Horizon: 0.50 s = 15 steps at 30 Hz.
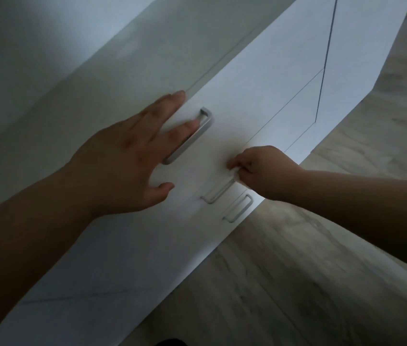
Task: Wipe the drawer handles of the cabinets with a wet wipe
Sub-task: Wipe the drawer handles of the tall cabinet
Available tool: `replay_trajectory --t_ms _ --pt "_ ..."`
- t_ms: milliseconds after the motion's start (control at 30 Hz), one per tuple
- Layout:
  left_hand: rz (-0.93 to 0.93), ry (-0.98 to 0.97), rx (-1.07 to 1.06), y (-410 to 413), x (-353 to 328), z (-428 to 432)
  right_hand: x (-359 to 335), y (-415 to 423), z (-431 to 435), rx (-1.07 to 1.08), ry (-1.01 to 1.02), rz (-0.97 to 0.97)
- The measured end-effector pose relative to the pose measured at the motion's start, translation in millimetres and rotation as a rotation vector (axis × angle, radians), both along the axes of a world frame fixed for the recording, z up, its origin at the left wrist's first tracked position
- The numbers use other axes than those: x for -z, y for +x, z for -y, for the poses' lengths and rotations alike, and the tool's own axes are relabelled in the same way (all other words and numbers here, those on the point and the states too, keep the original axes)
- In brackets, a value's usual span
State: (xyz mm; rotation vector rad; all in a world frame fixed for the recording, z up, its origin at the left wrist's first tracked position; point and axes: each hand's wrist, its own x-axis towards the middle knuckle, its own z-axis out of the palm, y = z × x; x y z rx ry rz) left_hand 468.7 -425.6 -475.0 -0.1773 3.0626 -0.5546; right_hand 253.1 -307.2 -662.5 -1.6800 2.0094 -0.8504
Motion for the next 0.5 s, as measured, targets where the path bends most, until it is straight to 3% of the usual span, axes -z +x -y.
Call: replay_trajectory --t_ms 233,400,500 --pt "-0.061 -0.003 0.047 1.6 10.3 6.4 13.6 3.8 -9.7 -0.027 -0.071 -0.002" --pt "-0.07 0.019 0.064 1.4 11.5 9.4 21.0 9.6 -15.8 0.174 -0.059 0.031" --pt "-0.075 0.057 0.059 0.7 11.2 10.2 23.2 27.1 -22.3 0.337 -0.117 0.186"
